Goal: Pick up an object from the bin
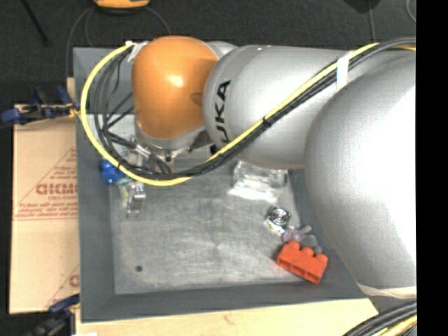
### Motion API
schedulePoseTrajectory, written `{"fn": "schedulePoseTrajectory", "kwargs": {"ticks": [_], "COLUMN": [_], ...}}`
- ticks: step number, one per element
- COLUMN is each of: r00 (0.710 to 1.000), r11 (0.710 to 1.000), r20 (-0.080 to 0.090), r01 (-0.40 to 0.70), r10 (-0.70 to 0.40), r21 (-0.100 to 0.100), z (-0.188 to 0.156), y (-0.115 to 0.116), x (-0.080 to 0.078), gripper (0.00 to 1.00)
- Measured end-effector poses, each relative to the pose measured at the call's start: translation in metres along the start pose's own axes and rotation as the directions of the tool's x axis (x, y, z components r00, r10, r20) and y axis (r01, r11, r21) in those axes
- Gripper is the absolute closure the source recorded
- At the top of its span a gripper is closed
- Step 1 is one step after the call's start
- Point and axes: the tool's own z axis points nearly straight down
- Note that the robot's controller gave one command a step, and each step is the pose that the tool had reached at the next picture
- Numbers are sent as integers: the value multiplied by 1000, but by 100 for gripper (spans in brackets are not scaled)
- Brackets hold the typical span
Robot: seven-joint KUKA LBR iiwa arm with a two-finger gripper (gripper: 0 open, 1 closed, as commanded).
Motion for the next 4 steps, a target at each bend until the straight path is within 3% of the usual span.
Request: {"fn": "schedulePoseTrajectory", "kwargs": {"ticks": [1, 2, 3, 4], "r00": [953, 914, 882, 962], "r11": [953, 914, 883, 962], "r20": [5, 7, 12, 4], "r01": [-302, -407, -470, -272], "r10": [302, 407, 470, 272], "r21": [0, 1, -9, 2], "z": [116, 124, 21, 67], "y": [-36, -15, -22, -5], "x": [-53, -56, -44, 25], "gripper": [0, 0, 0, 0]}}
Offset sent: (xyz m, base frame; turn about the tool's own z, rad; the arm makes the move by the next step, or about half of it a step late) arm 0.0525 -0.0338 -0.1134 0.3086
